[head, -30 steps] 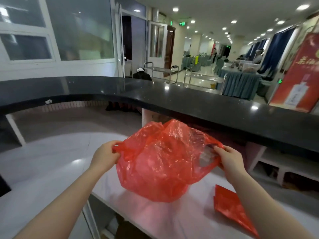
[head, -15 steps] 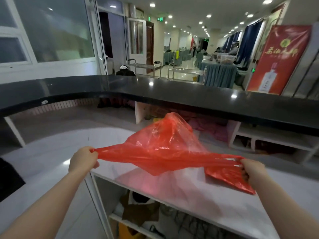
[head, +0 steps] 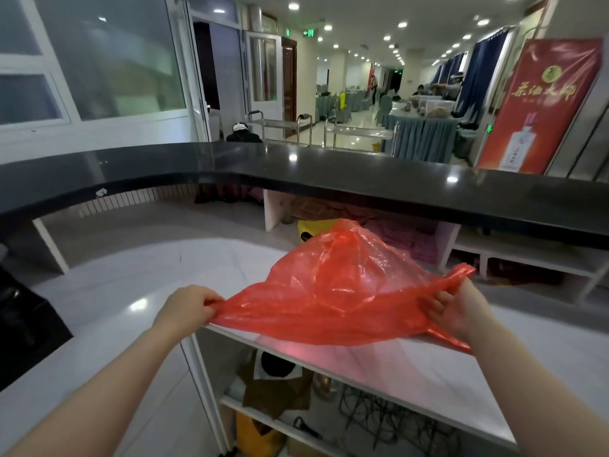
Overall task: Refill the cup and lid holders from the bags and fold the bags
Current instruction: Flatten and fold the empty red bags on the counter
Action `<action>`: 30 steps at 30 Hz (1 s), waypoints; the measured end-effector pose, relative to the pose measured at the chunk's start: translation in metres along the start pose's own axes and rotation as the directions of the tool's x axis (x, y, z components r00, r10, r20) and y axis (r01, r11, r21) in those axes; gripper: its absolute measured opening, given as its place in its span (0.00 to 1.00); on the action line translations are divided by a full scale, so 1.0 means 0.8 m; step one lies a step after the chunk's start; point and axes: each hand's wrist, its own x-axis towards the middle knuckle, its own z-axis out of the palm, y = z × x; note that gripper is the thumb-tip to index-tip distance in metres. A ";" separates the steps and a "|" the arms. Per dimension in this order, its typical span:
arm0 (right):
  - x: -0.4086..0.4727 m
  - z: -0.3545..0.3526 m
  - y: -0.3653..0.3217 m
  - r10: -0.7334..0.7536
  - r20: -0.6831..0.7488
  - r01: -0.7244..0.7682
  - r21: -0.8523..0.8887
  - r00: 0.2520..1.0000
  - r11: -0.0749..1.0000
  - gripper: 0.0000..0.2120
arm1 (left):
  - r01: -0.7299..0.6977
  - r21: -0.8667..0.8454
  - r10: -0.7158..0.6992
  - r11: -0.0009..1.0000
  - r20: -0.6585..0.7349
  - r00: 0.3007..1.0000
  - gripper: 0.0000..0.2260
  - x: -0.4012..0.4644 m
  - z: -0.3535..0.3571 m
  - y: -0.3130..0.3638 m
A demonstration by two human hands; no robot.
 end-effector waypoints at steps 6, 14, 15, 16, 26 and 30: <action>0.023 -0.003 -0.010 0.046 0.011 -0.045 -0.105 0.999 0.993 0.28 | 0.155 -0.051 -0.159 0.987 -0.093 0.983 0.08 0.013 -0.010 0.009; 0.050 -0.003 -0.045 -0.107 -0.075 0.106 -0.016 0.991 0.994 0.20 | 0.342 -0.003 -0.341 0.940 -0.092 0.935 0.18 0.017 0.001 0.008; 0.053 -0.003 -0.047 -0.106 -0.091 0.106 -0.002 0.990 0.994 0.20 | 0.338 -0.006 -0.337 0.941 -0.086 0.938 0.18 0.019 0.001 0.008; 0.055 -0.003 -0.047 -0.102 -0.098 0.103 0.008 0.990 0.995 0.20 | 0.332 -0.007 -0.332 0.943 -0.088 0.939 0.18 0.022 -0.001 0.009; 0.064 -0.013 -0.010 -0.189 -0.138 0.181 -0.064 0.972 0.981 0.13 | 0.350 -0.555 -0.450 0.755 -0.049 0.892 0.16 0.027 0.009 -0.012; 0.069 -0.046 0.021 -0.068 -0.210 0.025 -0.202 0.975 0.979 0.13 | 0.394 -0.701 -0.474 0.594 0.090 0.876 0.10 -0.001 0.046 -0.020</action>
